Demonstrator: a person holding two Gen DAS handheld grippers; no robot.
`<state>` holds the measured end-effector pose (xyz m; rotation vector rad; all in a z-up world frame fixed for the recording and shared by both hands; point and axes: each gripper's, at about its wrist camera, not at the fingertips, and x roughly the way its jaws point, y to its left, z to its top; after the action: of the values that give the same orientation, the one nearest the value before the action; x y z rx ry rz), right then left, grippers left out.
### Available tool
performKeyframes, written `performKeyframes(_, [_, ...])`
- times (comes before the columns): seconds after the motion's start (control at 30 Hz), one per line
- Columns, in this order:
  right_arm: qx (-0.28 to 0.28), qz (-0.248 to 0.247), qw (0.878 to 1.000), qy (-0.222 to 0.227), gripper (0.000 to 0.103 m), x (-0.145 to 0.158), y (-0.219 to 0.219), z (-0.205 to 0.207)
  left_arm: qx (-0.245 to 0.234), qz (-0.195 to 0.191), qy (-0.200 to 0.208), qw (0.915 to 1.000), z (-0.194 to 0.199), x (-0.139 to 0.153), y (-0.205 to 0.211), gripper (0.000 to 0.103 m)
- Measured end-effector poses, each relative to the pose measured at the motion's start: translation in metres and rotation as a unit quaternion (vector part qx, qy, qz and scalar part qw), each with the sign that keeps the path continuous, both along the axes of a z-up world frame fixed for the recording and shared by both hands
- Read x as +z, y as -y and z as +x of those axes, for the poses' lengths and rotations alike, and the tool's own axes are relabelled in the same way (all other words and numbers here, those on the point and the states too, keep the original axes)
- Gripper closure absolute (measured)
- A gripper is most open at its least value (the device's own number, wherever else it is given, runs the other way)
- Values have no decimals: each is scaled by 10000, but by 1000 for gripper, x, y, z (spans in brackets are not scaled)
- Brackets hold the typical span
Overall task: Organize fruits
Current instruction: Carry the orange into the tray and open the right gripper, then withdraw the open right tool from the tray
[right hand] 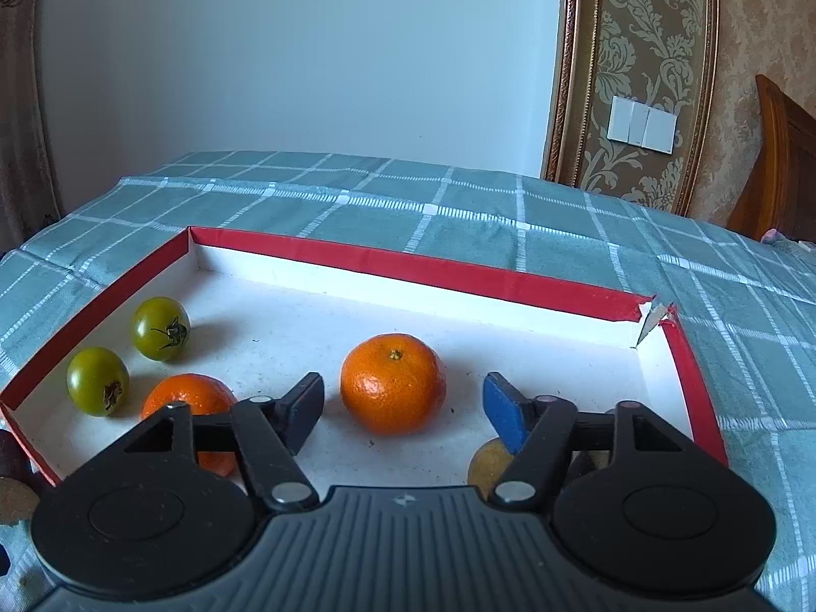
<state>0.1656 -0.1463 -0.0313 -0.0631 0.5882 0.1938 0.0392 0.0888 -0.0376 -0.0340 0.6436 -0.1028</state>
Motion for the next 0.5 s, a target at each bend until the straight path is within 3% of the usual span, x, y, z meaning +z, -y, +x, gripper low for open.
performKeyframes(0.23, [-50,116,9998,120,23,6,7,-14,0,-1,0,10000,0,0,0,0])
performKeyframes(0.5, [-27,223,9996,144,23,8,15,-28,-1,-41,10,10000,0,1,0,0])
